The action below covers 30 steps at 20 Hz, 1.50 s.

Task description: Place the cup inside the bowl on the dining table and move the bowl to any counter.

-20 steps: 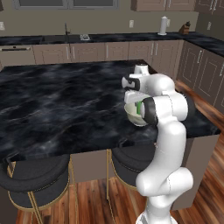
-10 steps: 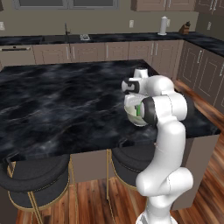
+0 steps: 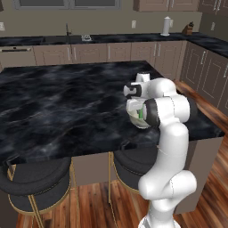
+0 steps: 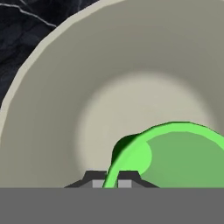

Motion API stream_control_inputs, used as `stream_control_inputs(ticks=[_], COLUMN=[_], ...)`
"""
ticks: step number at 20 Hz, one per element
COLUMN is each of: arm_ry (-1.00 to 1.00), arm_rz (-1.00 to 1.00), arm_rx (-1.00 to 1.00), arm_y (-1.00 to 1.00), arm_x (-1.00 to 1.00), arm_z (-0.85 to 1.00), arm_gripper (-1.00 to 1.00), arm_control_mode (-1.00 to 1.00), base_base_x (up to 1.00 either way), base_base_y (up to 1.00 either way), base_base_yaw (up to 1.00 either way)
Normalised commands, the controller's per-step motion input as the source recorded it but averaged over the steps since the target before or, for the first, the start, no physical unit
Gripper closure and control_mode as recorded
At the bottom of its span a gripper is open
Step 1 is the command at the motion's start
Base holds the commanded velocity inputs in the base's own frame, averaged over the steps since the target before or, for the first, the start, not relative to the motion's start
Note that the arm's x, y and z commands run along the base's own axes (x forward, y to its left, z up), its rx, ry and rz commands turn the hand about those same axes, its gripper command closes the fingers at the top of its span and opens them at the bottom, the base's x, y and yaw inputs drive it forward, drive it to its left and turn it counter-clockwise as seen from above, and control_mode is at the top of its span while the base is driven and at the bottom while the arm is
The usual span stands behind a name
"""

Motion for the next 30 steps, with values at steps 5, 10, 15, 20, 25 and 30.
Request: stream_control_inputs(ticks=[5, 10, 15, 20, 25, 30], arm_ry=[0.0, 0.0, 0.0, 0.0, 0.03, 0.0], arm_rz=[0.0, 0.0, 0.0, 0.0, 0.0, 0.0], arm_rx=[0.0, 0.0, 0.0, 0.0, -0.01, -0.05], arm_y=[0.0, 0.0, 0.0, 0.0, 0.0, 0.0], arm_x=[0.0, 0.0, 0.0, 0.0, 0.0, 0.01], arm_z=[0.0, 0.0, 0.0, 0.0, 0.0, 0.31], arm_gripper=[1.0, 1.0, -1.0, -1.0, -1.0, -1.0], arm_control_mode=[-1.0, -1.0, -1.0, -1.0, -1.0, -1.0], base_base_x=[0.0, 0.0, 0.0, 0.0, 0.0, 0.0], base_base_y=[0.0, 0.0, 0.0, 0.0, 0.0, 0.0], base_base_yaw=[0.0, 0.0, 0.0, 0.0, 0.0, 0.0])
